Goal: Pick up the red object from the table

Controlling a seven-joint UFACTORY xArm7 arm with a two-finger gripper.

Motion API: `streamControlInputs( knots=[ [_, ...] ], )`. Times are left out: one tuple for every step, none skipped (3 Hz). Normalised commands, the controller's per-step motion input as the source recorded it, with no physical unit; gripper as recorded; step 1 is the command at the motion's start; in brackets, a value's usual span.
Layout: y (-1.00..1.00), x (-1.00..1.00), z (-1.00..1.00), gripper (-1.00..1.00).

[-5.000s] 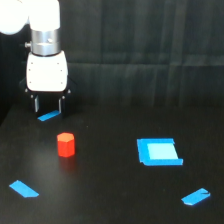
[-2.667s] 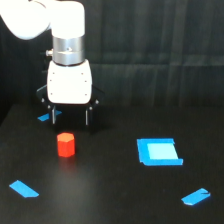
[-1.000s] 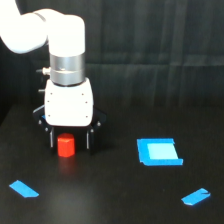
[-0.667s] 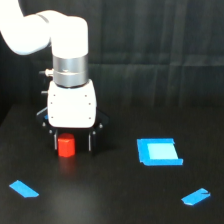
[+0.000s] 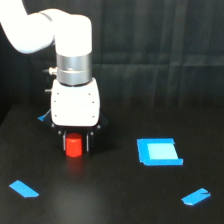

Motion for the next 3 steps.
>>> streamControlInputs(
  knots=[
    [-0.12,0.10,-0.08,-1.00],
    [-0.04,0.20,0.14,-1.00],
    [-0.13,0.22,0.94,-1.00]
  ],
)
